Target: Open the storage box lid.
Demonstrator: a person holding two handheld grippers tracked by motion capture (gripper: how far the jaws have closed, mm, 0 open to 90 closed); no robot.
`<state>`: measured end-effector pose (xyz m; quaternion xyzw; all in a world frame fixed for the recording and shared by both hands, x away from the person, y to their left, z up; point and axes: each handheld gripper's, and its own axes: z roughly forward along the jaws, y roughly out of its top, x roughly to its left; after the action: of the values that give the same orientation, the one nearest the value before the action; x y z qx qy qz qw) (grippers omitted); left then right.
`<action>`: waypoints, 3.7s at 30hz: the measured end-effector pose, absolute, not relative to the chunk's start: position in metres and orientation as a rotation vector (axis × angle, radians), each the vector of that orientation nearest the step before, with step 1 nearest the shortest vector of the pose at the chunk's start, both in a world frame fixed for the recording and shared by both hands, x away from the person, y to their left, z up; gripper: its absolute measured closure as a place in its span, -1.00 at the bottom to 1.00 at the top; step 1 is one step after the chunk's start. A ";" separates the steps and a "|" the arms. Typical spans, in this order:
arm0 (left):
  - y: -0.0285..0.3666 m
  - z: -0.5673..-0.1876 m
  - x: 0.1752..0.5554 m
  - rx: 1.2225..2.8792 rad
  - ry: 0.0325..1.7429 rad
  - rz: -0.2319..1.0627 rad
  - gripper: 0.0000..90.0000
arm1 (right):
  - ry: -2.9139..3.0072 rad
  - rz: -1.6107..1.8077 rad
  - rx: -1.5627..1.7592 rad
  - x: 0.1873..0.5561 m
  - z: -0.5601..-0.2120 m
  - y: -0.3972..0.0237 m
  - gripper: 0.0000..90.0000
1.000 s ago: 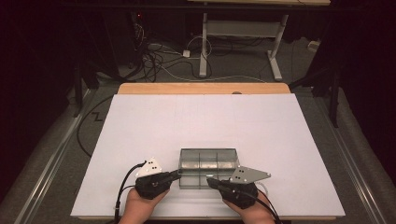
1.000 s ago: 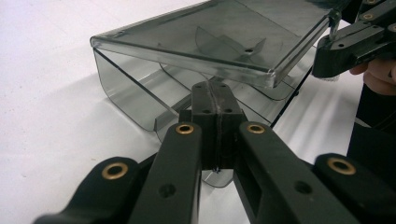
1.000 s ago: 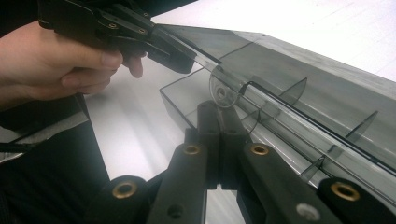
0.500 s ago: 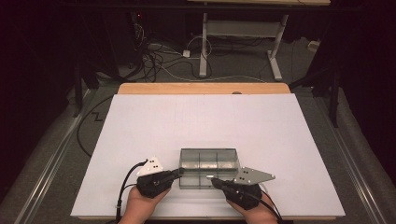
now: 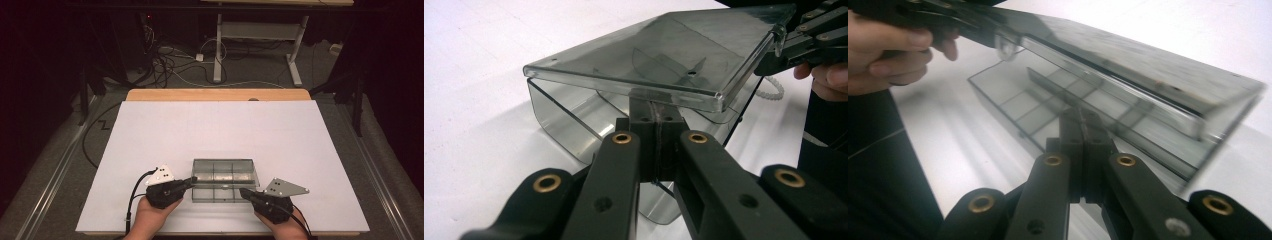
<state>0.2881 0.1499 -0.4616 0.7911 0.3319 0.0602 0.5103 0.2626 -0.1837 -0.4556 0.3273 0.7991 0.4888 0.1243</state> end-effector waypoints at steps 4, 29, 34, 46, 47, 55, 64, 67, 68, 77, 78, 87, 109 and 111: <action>0.150 -0.461 0.290 1.900 0.797 0.145 0.96 | 2.301 1.418 0.989 0.263 -0.455 -0.192 1.00; 0.150 -0.460 0.293 1.890 0.791 0.148 0.96 | 2.189 1.369 1.074 0.274 -0.456 -0.227 1.00; 0.148 -0.462 0.294 1.886 0.796 0.156 0.96 | 2.181 1.369 1.077 0.282 -0.460 -0.232 1.00; 0.145 -0.463 0.299 1.874 0.797 0.164 0.96 | 2.147 1.362 1.101 0.307 -0.463 -0.237 1.00; 0.144 -0.464 0.300 1.880 0.793 0.166 0.96 | 2.144 1.359 1.104 0.309 -0.463 -0.237 1.00; 0.144 -0.466 0.302 1.914 0.782 0.184 0.96 | 2.125 1.343 1.098 0.326 -0.459 -0.235 1.00; 0.145 -0.467 0.311 1.895 0.789 0.178 0.96 | 2.126 1.327 1.102 0.343 -0.460 -0.230 1.00; 0.146 -0.467 0.314 1.895 0.792 0.174 0.96 | 2.124 1.329 1.102 0.348 -0.460 -0.227 1.00; 0.145 -0.467 0.315 1.895 0.792 0.175 0.96 | 2.123 1.328 1.100 0.349 -0.459 -0.227 1.00; 0.142 -0.463 0.325 1.883 0.793 0.175 0.96 | 2.121 1.336 1.100 0.359 -0.459 -0.220 1.00; 0.142 -0.462 0.326 1.879 0.793 0.176 0.96 | 2.122 1.336 1.099 0.360 -0.459 -0.219 1.00; 0.140 -0.456 0.333 1.867 0.794 0.182 0.96 | 2.107 1.344 1.103 0.367 -0.456 -0.216 1.00; 0.137 -0.451 0.348 1.860 0.819 0.193 0.96 | 2.040 1.423 1.074 0.373 -0.438 -0.209 1.00; 0.137 -0.452 0.349 1.859 0.820 0.193 0.96 | 2.040 1.429 1.062 0.373 -0.437 -0.208 1.00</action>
<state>0.3490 0.1367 -0.4516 0.7765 0.3423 0.0806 0.5229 0.3733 -0.2084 -0.4368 0.3830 0.7358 0.5153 0.2153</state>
